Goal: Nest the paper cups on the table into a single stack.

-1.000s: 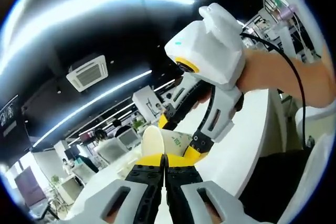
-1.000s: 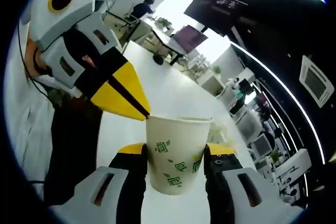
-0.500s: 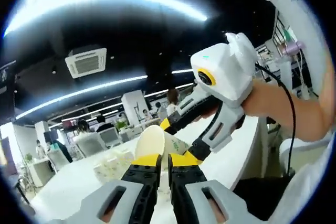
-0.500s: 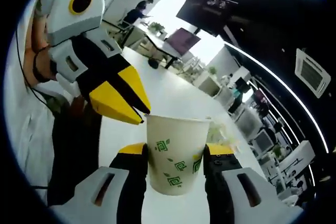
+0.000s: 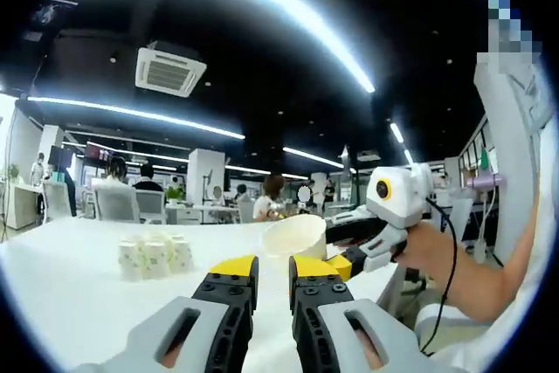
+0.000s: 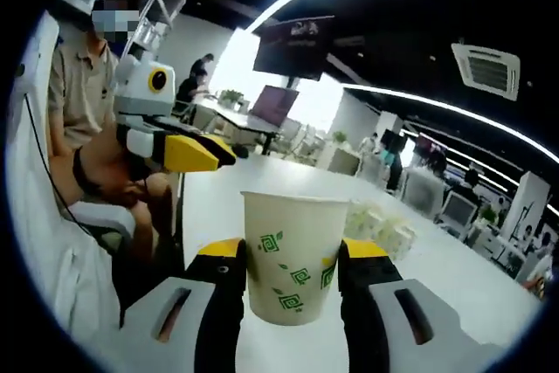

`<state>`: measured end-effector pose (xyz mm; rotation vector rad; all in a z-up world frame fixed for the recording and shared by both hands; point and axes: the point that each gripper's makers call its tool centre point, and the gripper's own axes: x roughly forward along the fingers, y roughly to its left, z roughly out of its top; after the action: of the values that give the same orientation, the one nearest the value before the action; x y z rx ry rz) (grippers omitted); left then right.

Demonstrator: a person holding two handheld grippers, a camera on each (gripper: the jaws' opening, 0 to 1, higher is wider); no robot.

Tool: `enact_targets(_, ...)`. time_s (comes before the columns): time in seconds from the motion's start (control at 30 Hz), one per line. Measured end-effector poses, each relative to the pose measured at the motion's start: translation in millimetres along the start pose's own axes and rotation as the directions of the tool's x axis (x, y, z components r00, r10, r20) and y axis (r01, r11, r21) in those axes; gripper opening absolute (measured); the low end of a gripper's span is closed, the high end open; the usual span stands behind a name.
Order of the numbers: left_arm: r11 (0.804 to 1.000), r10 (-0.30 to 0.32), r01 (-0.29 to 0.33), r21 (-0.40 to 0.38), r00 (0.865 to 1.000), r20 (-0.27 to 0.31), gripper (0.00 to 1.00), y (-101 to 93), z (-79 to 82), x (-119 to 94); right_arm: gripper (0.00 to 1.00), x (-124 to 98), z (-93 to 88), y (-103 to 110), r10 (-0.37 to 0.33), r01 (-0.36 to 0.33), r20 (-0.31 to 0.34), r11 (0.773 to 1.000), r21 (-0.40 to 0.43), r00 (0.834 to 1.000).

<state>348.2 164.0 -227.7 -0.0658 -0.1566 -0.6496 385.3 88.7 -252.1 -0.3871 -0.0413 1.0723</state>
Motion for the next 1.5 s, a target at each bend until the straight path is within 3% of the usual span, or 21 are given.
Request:
enact_targets(0.27,1.000,-0.003,0.003,-0.012,1.000,-0.003,0.15,-2.1,-2.4,1.9,0.43,-11.0,9.0,-5.9,-0.023,0.006,0.127,0.991,0.130,0.992)
enact_targets(0.73,1.000,-0.001,0.000,-0.018,1.000,-0.020,0.15,3.7,-8.0,2.8,0.43,12.2,30.8,-19.8,-0.044,0.006,0.231,0.986,0.164,0.972)
enact_targets(0.9,1.000,0.009,-0.010,-0.019,1.000,-0.022,0.15,8.4,-8.2,1.0,0.43,25.0,32.5,-29.2,-0.052,0.008,0.240,0.984,0.179,0.969)
enact_targets(1.17,0.999,0.027,-0.027,-0.024,0.999,-0.020,0.15,16.6,-8.4,-2.0,0.44,54.4,25.6,-42.3,-0.042,-0.036,0.270,0.961,0.275,0.962)
enact_targets(1.5,0.999,0.038,-0.039,-0.024,0.999,-0.018,0.15,24.3,-8.0,-4.9,0.44,88.9,-2.7,-39.8,-0.031,-0.020,0.203,0.970,0.243,0.979)
